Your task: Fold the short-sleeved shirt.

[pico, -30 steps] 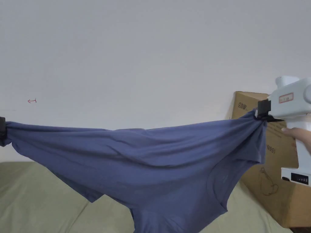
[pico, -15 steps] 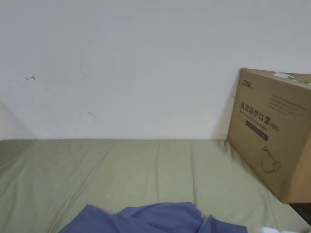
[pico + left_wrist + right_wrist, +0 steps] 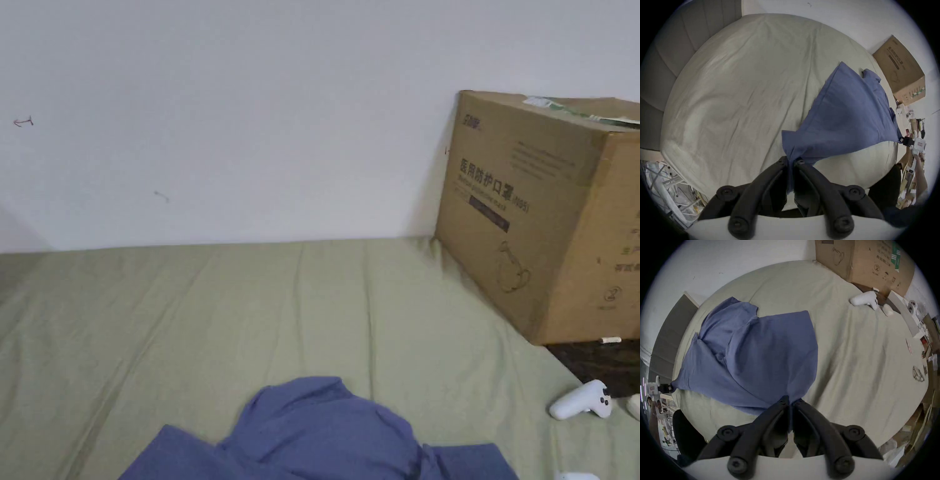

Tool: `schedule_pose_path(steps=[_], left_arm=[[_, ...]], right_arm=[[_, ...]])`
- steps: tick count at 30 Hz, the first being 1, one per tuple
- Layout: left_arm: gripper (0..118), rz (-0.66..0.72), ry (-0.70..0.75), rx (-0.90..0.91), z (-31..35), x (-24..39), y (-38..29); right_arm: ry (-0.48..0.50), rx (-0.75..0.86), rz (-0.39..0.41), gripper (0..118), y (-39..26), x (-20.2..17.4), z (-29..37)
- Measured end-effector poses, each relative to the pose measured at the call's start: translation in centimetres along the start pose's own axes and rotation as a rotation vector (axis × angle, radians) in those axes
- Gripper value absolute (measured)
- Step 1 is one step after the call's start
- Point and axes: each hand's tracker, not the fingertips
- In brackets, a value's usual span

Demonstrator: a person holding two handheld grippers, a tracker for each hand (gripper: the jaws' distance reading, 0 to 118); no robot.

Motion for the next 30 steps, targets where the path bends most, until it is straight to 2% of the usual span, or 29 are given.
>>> schedule_pose_path(steps=[1, 2, 3, 4, 5, 6, 10, 12, 14, 17, 18, 19, 20, 21, 22, 24, 25, 27, 30], left_arm=[[5, 0.001, -0.007, -0.011, 0.0, -0.2, 0.0], [9, 0.013, -0.017, -0.017, 0.1, -0.4, 0.0], [24, 0.033, -0.036, -0.021, 0.1, -0.5, -0.1], [66, 0.036, -0.051, -0.014, 0.6, 0.4, -0.7], [95, 0.033, -0.049, -0.005, 0.7, 0.5, -0.9], [106, 0.032, -0.046, 0.001, 0.7, 0.7, -1.1], [103, 0.031, -0.085, 0.047, 2.3, 2.5, -1.4], [103, -0.02, -0.098, 0.151, 4.4, 5.2, -2.1], [103, -0.102, -0.071, 0.334, 6.6, 7.9, -2.2], [103, -0.199, -0.053, 0.514, 7.9, 11.0, -1.9], [100, -0.223, -0.056, 0.555, 8.3, 12.3, -1.9], [88, -0.243, -0.08, 0.584, 8.7, 13.6, -1.7], [67, -0.259, -0.115, 0.595, 9.3, 15.1, -1.3], [35, -0.272, -0.155, 0.588, 9.3, 16.2, -0.7], [0, -0.278, -0.172, 0.562, 8.9, 17.5, 0.1], [0, -0.285, -0.153, 0.538, 8.0, 19.7, 1.5], [0, -0.308, -0.188, 0.503, 7.3, 20.3, 2.7], [0, -0.35, -0.214, 0.46, 5.4, 21.3, 5.8], [0, -0.381, -0.132, 0.353, 0.6, 21.5, 12.5]], right_arm=[[-0.001, 0.003, -0.012, 3, -0.5, -0.2, 0.1], [0.005, 0.017, -0.028, 10, -0.8, -0.3, 0.2], [0.014, 0.032, -0.038, 32, -1.0, -0.5, 0.4], [0.013, 0.041, -0.044, 80, -1.3, -0.7, 0.6], [-0.004, 0.039, -0.046, 103, -0.8, -0.1, 0.2], [-0.017, 0.038, -0.053, 110, -1.0, -0.3, 0.3], [-0.005, 0.125, -0.088, 110, -1.5, -1.9, 4.1], [-0.029, 0.227, -0.081, 110, -1.6, -2.8, 6.3], [-0.038, 0.342, -0.068, 110, -1.9, -4.2, 8.6], [-0.015, 0.486, -0.068, 105, -2.5, -5.4, 10.7], [0.001, 0.525, -0.076, 96, -2.7, -5.7, 11.2], [0.019, 0.556, -0.087, 72, -2.8, -6.1, 11.6], [0.042, 0.574, -0.088, 42, -2.9, -6.4, 11.8], [0.052, 0.582, -0.098, 8, -3.0, -6.9, 11.8], [0.067, 0.589, -0.113, 1, -3.1, -7.0, 11.7], [0.167, 0.616, -0.154, 0, -3.2, -6.4, 11.4], [0.191, 0.601, -0.166, 0, -2.9, -6.1, 10.9], [0.18, 0.585, -0.187, 1, -2.6, -5.7, 10.4], [0.191, 0.562, -0.205, 0, -2.2, -4.8, 9.4]])
